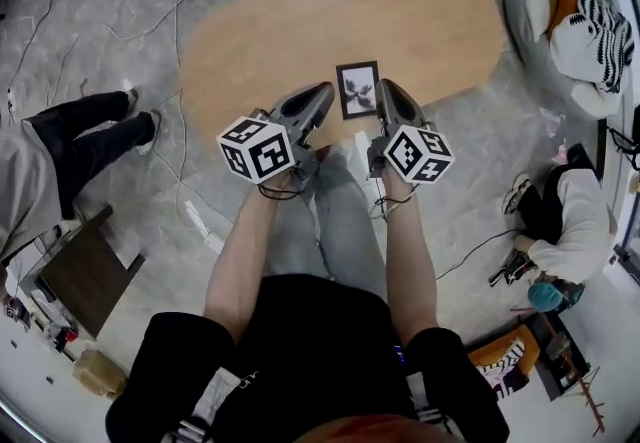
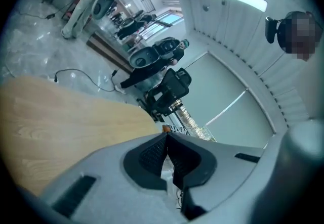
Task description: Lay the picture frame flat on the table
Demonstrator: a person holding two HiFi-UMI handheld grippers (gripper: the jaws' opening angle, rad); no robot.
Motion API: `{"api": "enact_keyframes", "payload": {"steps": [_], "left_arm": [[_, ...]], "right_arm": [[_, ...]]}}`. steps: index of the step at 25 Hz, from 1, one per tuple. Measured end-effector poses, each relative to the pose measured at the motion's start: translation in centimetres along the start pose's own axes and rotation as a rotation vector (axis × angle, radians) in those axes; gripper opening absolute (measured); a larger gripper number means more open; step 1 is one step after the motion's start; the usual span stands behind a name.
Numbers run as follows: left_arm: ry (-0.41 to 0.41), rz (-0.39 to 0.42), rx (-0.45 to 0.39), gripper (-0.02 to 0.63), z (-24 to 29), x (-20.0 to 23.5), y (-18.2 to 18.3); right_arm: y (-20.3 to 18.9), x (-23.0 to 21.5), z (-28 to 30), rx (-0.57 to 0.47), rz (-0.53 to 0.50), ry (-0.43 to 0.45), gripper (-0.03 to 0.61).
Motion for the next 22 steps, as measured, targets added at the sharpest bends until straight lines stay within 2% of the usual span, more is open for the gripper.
{"api": "enact_keyframes", "payload": {"steps": [5,9,13,15,17,22], "left_arm": [[0.084,0.129,-0.065,0.008,-1.2,-6.1,5.4],[0.131,0.323,-0.17,0.008,-1.2,-11.2,11.4],[0.172,0.543,-0.173,0.008,-0.8,-16.2,15.8],[0.168,0.627,-0.163,0.008,-0.3,-18.3,17.4],[0.159,0.678,-0.167,0.008,-0.5,-20.0,18.0],[0.191,0.728,-0.198,0.008,-1.3,-22.4,17.9]], "right_arm": [[7.2,3.9,-4.8,-0.108,-0.041,0.053,0.012],[14.6,7.3,-8.1,-0.235,-0.151,0.079,0.012],[19.8,10.5,-12.1,-0.384,-0.238,0.08,0.012],[21.6,11.9,-13.7,-0.461,-0.26,0.088,0.012],[22.3,12.7,-15.3,-0.513,-0.276,0.087,0.012],[22.7,12.8,-18.2,-0.569,-0.332,0.033,0.012]]}}
Point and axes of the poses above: the fingertips, and each gripper's own axes: z forward along the fingers, x to its left, y out of its top, the point moved 8 cm from there along -z, backward along the fingers, and after that the axes turned 15 degrees about -y, right-handed, at the moved point
